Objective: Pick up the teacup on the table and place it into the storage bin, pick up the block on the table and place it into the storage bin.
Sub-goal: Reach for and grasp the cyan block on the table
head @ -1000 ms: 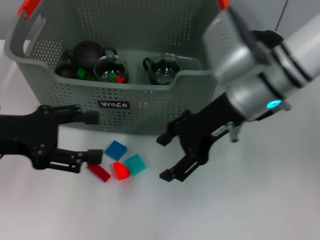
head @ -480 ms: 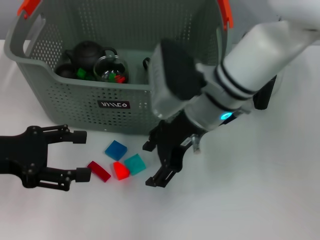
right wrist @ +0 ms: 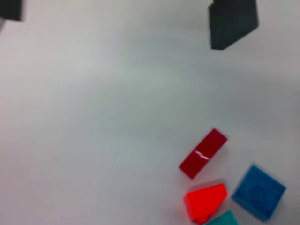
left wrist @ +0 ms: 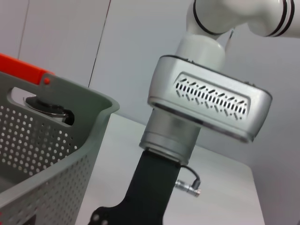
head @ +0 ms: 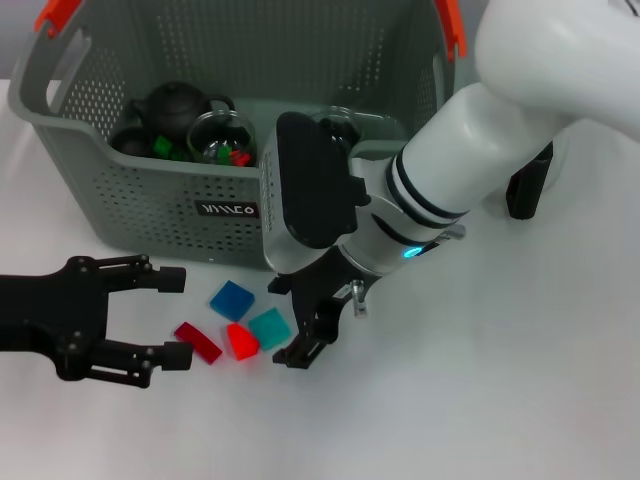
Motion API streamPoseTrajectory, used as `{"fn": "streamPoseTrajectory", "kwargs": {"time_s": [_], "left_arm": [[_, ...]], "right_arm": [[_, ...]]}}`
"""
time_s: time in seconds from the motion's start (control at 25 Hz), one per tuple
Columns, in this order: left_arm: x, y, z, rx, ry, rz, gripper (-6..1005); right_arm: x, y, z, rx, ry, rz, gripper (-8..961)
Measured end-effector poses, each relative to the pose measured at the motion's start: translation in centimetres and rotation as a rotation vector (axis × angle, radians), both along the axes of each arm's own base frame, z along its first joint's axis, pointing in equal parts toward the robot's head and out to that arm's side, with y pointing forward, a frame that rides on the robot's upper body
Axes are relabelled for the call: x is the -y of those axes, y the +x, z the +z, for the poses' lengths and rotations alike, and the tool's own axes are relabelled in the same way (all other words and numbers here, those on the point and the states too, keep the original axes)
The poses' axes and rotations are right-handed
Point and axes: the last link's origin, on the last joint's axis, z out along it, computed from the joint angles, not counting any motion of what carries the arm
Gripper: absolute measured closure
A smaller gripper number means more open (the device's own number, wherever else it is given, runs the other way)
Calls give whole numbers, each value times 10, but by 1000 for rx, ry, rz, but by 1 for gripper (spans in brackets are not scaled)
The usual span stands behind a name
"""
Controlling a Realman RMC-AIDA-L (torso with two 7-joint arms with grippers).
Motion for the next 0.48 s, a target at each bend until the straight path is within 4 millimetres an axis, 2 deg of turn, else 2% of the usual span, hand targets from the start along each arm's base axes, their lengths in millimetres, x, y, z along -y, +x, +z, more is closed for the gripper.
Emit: {"fn": "streamPoseTrajectory", "kwargs": {"time_s": [0.48], "left_arm": [[-1, 1, -3, 1, -12, -6, 61]], "right_arm": [[0, 11, -9, -23, 37, -30, 41]]}}
